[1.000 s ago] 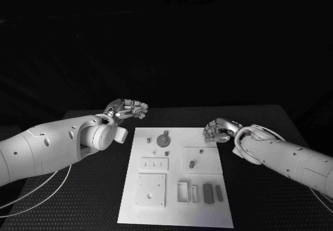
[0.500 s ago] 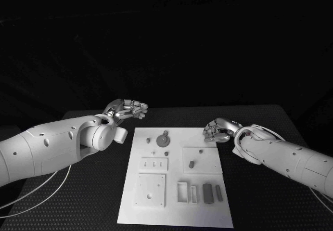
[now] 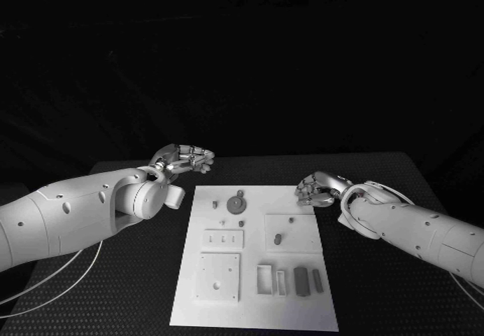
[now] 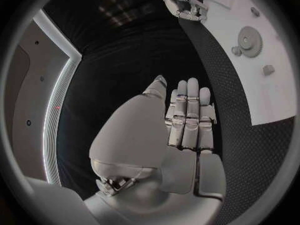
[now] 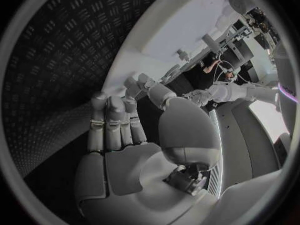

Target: Assemble the parts on the task board

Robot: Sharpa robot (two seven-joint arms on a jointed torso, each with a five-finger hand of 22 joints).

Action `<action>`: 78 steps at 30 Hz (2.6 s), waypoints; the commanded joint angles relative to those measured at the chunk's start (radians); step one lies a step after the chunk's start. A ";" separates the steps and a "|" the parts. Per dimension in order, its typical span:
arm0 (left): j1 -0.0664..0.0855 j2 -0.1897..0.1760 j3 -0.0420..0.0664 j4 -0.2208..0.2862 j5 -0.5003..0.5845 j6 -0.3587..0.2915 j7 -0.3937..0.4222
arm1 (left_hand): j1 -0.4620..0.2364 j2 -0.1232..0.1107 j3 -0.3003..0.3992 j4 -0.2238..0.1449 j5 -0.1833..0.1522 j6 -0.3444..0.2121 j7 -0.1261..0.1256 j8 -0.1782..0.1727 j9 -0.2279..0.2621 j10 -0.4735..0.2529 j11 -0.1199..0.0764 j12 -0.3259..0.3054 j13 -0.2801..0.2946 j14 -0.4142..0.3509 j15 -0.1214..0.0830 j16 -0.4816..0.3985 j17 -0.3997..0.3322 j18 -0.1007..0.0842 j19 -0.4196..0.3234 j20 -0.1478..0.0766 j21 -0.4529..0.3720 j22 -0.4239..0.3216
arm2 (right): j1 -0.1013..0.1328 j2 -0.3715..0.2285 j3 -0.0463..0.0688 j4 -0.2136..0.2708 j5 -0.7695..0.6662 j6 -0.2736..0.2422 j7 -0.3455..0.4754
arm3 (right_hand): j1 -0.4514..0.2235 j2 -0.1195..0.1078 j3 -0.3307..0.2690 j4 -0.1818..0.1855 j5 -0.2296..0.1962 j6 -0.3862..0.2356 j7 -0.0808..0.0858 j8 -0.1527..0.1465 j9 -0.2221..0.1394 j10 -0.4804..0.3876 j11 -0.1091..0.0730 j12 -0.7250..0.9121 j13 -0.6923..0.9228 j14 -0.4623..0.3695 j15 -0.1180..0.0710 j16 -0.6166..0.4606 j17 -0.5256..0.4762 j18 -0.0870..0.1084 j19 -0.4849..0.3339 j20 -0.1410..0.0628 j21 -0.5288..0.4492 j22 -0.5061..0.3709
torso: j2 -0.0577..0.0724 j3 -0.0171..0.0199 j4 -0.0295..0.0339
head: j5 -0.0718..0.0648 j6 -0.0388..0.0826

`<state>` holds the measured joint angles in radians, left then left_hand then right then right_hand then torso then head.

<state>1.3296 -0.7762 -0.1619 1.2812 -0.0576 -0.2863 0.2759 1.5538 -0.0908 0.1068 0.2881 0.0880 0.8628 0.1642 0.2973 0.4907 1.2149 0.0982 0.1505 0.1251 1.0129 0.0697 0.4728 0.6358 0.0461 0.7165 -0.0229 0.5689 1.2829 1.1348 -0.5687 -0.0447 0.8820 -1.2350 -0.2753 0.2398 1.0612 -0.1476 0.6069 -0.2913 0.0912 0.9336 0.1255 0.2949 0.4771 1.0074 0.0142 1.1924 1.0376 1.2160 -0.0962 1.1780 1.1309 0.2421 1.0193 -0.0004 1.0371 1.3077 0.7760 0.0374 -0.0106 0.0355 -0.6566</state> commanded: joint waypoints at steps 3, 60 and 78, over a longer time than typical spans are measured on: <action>0.001 0.002 0.001 0.001 -0.003 0.015 0.007 | 0.003 -0.001 0.004 0.000 -0.003 -0.001 0.005 -0.003 0.001 0.000 0.005 -0.006 0.000 0.004 0.002 -0.006 0.002 0.001 -0.006 -0.005 0.004 -0.001 | -0.001 -0.002 0.000 0.002 -0.003 -0.001 0.001 | 0.001 -0.005 -0.008 -0.001 0.006 -0.008 0.005 -0.006 -0.001 -0.006 0.004 -0.004 0.001 0.000 0.007 -0.005 0.001 0.020 -0.006 0.002 -0.006 0.004 | 0.000 -0.0001 0.0005 | -0.001 -0.001; 0.000 0.000 0.001 -0.001 -0.004 0.014 0.005 | 0.008 0.000 0.005 -0.001 -0.003 -0.001 0.005 -0.004 0.003 0.001 0.005 -0.008 0.000 0.004 0.002 -0.008 0.003 0.002 -0.007 -0.005 0.005 -0.002 | -0.003 -0.017 0.000 0.008 -0.002 0.002 0.002 | 0.040 0.000 -0.025 0.000 0.030 -0.013 0.012 -0.021 -0.017 -0.024 0.012 0.011 -0.008 -0.013 0.015 0.003 0.003 0.020 -0.016 0.012 -0.011 0.007 | 0.000 -0.0001 0.0008 | -0.006 -0.002; 0.000 0.001 0.001 -0.001 -0.004 0.015 0.006 | 0.009 0.000 0.005 -0.001 -0.003 0.000 0.005 -0.004 0.003 0.001 0.005 -0.009 0.000 0.004 0.002 -0.008 0.004 0.002 -0.007 -0.005 0.005 -0.002 | -0.003 -0.016 0.000 0.007 -0.003 -0.010 0.005 | 0.029 0.039 0.034 0.011 -0.028 0.058 -0.009 0.013 -0.006 -0.010 -0.009 0.014 -0.014 -0.006 -0.002 0.006 0.002 0.020 -0.008 0.012 -0.008 0.006 | 0.000 -0.0006 0.0015 | -0.007 -0.003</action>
<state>1.3295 -0.7772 -0.1619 1.2787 -0.0584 -0.2856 0.2744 1.5538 -0.0908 0.1068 0.2881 0.0880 0.8627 0.1642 0.2973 0.4928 1.2149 0.0982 0.1463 0.1251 1.0129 0.0697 0.4690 0.6379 0.0444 0.7128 -0.0266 0.5689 1.2813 1.1321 -0.5851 -0.0448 0.8889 -1.2344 -0.2840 0.2378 1.0943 -0.1200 0.6288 -0.2833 0.0761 0.9608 0.1058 0.3002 0.4672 0.9981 0.0138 1.2004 1.0241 1.2095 -0.0902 1.1792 1.1340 0.2432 1.0073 0.0127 1.0301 1.3081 0.7756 0.0372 -0.0095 0.0288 -0.6595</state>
